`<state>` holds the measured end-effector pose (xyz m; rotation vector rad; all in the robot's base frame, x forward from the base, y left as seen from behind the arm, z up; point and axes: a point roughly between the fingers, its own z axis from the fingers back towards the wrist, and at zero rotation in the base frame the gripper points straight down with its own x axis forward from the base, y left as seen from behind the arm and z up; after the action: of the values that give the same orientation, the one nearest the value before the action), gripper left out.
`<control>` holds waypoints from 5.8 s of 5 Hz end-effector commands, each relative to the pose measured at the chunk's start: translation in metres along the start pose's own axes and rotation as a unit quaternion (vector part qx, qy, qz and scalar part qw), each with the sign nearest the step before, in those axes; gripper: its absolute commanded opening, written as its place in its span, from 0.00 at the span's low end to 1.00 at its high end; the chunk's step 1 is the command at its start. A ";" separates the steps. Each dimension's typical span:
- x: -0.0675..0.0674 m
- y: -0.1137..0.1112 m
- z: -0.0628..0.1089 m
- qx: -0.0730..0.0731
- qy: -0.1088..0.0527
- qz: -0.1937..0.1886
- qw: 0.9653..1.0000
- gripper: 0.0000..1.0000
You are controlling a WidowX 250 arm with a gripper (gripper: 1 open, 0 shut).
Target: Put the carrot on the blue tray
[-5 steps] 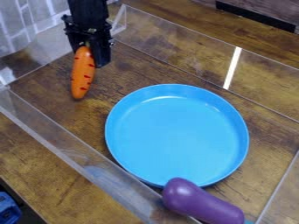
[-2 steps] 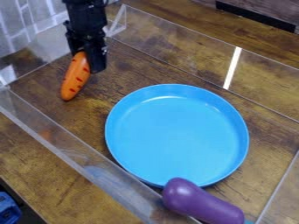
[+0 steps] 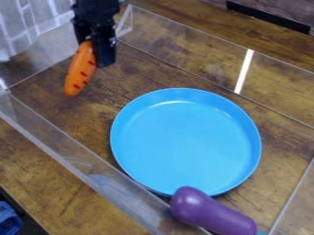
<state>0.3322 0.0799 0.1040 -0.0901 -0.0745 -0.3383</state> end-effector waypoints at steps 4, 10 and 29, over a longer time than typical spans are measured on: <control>0.012 -0.144 0.008 0.001 -0.028 -0.107 0.994 0.00; 0.023 -0.201 -0.080 -0.005 -0.035 -0.169 0.985 0.00; 0.046 -0.150 -0.113 -0.046 0.020 -0.322 0.945 0.00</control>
<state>0.3300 -0.1052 0.0240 -0.1676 -0.0679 -1.0510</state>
